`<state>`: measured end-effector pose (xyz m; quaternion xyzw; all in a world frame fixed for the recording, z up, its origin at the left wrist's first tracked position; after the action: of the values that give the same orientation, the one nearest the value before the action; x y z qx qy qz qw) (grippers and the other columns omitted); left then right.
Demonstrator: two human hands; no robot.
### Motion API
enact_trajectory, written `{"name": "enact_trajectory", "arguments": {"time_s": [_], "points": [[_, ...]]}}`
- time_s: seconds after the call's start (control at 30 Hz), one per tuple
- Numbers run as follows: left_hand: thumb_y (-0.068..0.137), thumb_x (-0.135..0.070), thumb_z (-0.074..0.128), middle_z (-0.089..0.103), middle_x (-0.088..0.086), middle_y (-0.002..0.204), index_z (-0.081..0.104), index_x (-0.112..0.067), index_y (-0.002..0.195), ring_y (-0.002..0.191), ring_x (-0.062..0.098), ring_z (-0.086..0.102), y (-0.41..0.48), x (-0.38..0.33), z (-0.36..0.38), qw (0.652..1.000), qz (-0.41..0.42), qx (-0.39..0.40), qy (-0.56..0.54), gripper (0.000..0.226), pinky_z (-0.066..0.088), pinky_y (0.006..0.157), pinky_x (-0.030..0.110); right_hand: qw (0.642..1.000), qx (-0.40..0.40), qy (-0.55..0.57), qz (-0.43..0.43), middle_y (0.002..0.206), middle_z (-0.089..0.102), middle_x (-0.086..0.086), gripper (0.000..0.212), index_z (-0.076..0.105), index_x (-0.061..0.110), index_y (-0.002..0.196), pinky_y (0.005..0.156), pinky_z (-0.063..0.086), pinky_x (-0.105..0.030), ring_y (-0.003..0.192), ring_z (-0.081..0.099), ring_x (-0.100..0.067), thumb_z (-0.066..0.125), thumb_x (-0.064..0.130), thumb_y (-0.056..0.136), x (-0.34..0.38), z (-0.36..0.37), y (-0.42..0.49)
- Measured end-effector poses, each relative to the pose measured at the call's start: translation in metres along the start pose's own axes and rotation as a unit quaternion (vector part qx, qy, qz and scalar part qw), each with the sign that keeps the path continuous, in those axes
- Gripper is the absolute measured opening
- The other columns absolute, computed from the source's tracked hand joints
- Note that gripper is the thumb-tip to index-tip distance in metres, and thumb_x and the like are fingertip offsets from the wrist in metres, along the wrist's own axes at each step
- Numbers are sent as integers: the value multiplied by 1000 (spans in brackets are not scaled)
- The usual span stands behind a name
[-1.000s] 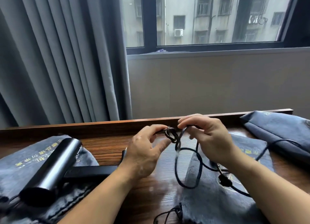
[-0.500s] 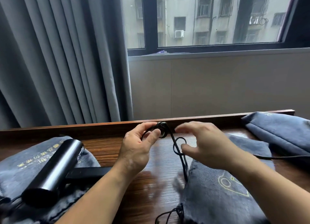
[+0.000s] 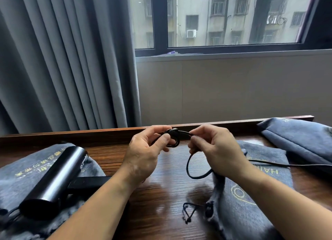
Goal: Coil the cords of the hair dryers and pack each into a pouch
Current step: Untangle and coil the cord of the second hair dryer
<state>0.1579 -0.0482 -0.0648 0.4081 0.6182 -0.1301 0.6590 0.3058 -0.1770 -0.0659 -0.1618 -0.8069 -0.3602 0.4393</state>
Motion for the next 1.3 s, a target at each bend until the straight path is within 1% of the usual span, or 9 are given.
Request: {"name": "enact_trajectory", "arguments": {"time_s": [0.2,0.4,0.6,0.73,0.83,0.93,1.13,1.23,1.3], "points": [[98,-10,62,80,2,88,70,-21,113,89,12,74,-3,-1,1,999,-26,30,18,19,53,76,26,991,45,-119,-50,69,73,8,13,69,20,85,67,57,-27,58,70,-5,69,9,92,10,6,-7],[86,-15,66,79,3,89,72,-24,113,87,13,74,-6,-6,4,996,-17,73,46,29,51,72,14,990,36,-128,-57,66,71,11,11,70,21,86,62,54,-24,52,68,-9,69,13,93,10,2,-2],[96,-12,64,79,1,88,72,-21,115,87,13,75,-8,-3,11,988,-17,121,98,22,56,80,24,982,95,-141,-79,67,73,10,23,67,27,113,68,53,-21,57,69,-7,68,15,94,7,4,-6],[102,-23,59,79,3,93,69,-17,120,95,15,74,-11,-6,9,984,-32,150,86,21,58,87,34,987,87,-119,-66,66,73,7,13,74,27,102,66,54,-25,56,70,-9,69,18,94,5,3,-3],[105,-22,54,80,0,90,73,-17,102,91,15,75,-9,-6,9,987,-30,107,113,20,57,91,40,993,76,-78,-35,69,73,7,6,71,23,88,58,52,-26,52,70,-17,73,19,92,3,3,-2],[105,-19,53,78,4,87,73,-18,87,91,26,73,-4,-3,10,996,-39,34,79,27,58,88,47,995,85,-32,-32,72,70,0,19,60,23,82,55,45,-28,56,64,-16,77,31,88,2,6,-2],[108,-14,42,77,11,86,65,-5,89,83,30,73,3,8,9,980,-120,-121,-105,31,60,78,41,980,191,4,-58,77,62,-3,20,49,29,80,65,44,-42,70,49,-14,68,27,86,9,14,-8],[105,-7,46,75,3,89,67,-18,105,85,16,72,2,9,4,994,-40,-89,44,24,58,78,27,976,212,1,-55,73,60,-6,17,48,26,83,61,39,-47,67,43,-23,64,27,89,9,12,-9],[101,-2,46,69,-5,110,67,-25,123,100,6,65,0,5,-1,966,103,-19,235,38,51,92,18,974,218,-9,-57,72,60,-2,14,50,26,89,60,38,-45,64,43,-26,63,23,91,7,9,-9]]}}
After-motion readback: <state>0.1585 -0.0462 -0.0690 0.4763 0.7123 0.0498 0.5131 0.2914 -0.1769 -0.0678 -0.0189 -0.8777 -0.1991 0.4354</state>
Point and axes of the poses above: each hand's wrist, its own y-axis towards the middle knuckle, its own z-axis out of the palm, x = y × z, the point moved 2 cm from there along y, towards the middle knuckle
